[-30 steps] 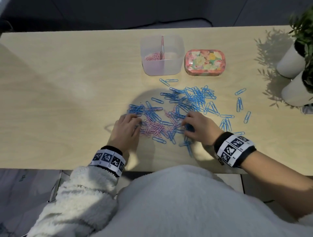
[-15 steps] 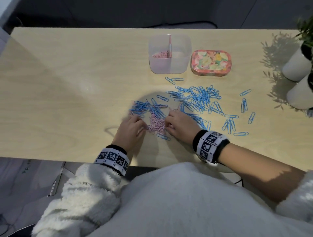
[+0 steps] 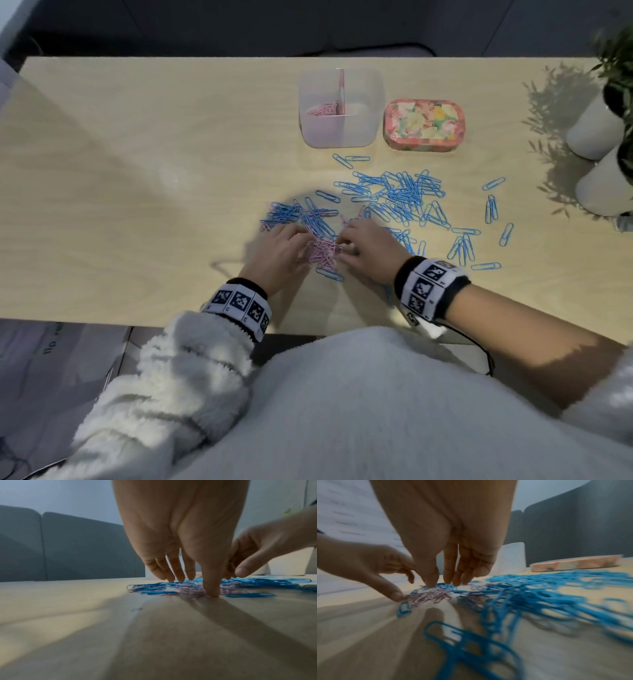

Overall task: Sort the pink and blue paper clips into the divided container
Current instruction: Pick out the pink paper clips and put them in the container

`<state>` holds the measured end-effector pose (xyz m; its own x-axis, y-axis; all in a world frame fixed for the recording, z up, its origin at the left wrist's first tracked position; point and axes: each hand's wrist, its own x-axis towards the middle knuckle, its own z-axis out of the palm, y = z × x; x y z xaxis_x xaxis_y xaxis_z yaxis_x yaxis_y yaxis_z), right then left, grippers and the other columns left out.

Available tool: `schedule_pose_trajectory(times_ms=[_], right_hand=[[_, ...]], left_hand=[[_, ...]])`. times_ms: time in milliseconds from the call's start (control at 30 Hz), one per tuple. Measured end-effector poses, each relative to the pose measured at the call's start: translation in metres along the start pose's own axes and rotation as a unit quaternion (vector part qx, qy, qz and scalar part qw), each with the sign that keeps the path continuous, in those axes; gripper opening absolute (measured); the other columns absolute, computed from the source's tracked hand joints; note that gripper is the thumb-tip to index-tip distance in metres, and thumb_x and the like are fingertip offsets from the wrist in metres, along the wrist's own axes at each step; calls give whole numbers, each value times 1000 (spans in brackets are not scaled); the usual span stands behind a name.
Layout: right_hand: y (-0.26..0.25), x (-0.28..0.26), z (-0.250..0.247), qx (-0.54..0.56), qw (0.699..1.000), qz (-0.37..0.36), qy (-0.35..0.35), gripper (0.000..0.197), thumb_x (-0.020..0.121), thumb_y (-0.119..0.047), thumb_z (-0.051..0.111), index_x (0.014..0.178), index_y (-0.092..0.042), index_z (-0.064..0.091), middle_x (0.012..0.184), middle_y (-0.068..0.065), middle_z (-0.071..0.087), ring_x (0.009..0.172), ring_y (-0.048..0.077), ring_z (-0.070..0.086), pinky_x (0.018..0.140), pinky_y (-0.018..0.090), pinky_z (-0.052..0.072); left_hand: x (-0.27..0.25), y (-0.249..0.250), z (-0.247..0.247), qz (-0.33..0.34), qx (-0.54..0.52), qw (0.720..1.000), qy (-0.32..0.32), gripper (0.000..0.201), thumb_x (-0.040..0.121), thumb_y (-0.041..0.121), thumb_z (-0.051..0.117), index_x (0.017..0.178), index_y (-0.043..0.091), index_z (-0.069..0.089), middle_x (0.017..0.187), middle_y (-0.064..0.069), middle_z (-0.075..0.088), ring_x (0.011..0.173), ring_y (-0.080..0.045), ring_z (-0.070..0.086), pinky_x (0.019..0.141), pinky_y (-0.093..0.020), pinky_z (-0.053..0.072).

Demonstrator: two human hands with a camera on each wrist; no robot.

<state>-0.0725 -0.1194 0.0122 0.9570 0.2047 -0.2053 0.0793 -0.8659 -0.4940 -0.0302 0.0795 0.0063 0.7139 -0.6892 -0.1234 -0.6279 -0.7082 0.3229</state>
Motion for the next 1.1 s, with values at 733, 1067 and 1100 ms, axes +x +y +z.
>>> schedule_pose_trajectory(times_ms=[733, 1067, 1100], right_hand=[[16, 30, -55, 168, 981, 84, 55, 7, 80, -3, 63, 83, -4, 69, 74, 5, 68, 63, 7, 61, 66, 21, 49], [10, 168, -136, 348, 910, 159, 161, 28, 76, 6, 65, 56, -11, 56, 57, 6, 54, 35, 5, 52, 44, 22, 49], [9, 180, -135, 346, 909, 167, 163, 28, 76, 4, 66, 55, -11, 56, 58, 6, 56, 41, 10, 55, 47, 25, 49]], left_hand=[[21, 14, 12, 27, 21, 999, 41, 13, 70, 7, 75, 80, 8, 67, 81, -11, 64, 72, -31, 64, 53, -32, 51], [23, 15, 14, 48, 85, 994, 50, 33, 54, 6, 81, 83, 9, 67, 79, -6, 67, 66, -22, 65, 48, -26, 52], [23, 14, 12, 38, 64, 996, 52, 33, 53, 5, 82, 82, 10, 67, 78, -6, 67, 65, -22, 66, 47, -26, 51]])
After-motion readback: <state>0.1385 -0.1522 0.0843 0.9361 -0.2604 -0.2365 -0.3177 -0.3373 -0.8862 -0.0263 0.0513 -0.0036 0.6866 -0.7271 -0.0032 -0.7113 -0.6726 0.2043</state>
